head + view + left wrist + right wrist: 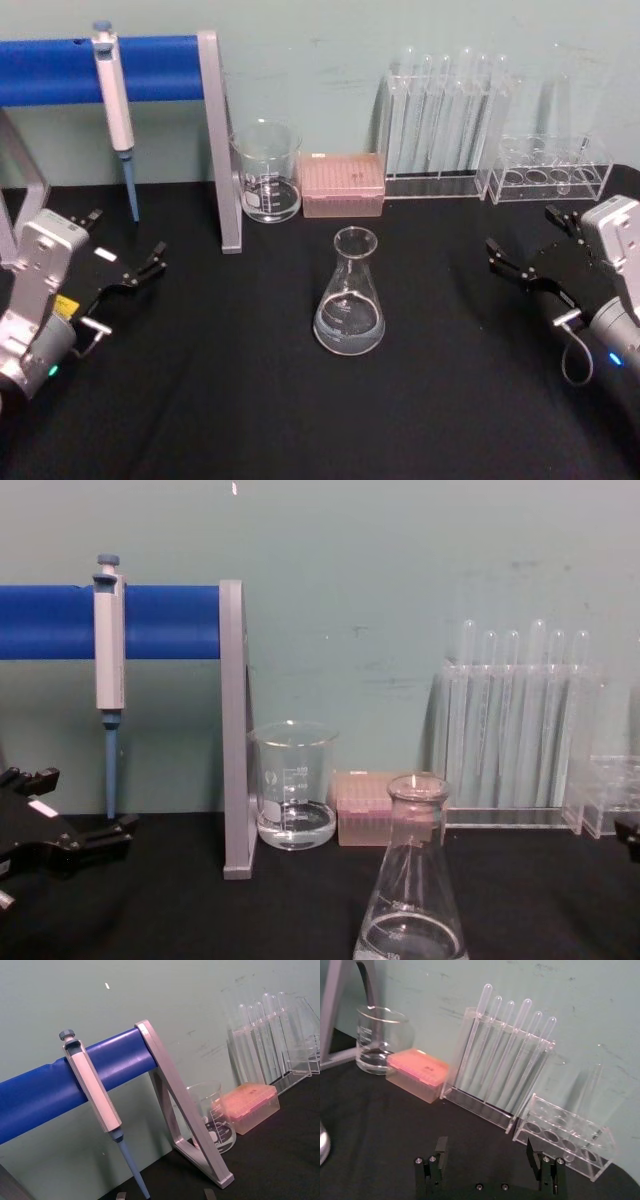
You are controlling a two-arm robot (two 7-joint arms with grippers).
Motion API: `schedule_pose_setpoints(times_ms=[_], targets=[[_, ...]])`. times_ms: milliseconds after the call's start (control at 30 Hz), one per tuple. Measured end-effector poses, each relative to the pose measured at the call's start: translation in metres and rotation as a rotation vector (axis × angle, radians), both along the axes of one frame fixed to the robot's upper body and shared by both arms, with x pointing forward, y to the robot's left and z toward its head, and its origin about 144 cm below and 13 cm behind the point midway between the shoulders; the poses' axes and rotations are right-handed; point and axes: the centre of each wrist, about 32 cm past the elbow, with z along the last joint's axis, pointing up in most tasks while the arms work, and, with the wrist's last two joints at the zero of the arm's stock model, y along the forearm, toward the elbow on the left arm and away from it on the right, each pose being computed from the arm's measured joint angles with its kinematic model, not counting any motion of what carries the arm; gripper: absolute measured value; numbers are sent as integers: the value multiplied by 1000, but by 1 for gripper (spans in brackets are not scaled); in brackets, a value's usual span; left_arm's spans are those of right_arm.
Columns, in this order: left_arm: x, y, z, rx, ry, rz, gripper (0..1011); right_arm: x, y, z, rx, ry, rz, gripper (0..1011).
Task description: Grasp the erlenmeyer flask with one hand, shake it three times, then place it back.
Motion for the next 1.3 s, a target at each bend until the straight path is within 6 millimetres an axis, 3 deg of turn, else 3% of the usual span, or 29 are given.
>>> schedule_pose_setpoints(times_ms=[467,1300], targets=[[0,0,0,0,0,0,1001,-11,-9,16,170,64,157,1003],[0,0,0,0,0,0,1001,-5,17,12,261,188,511,1003]])
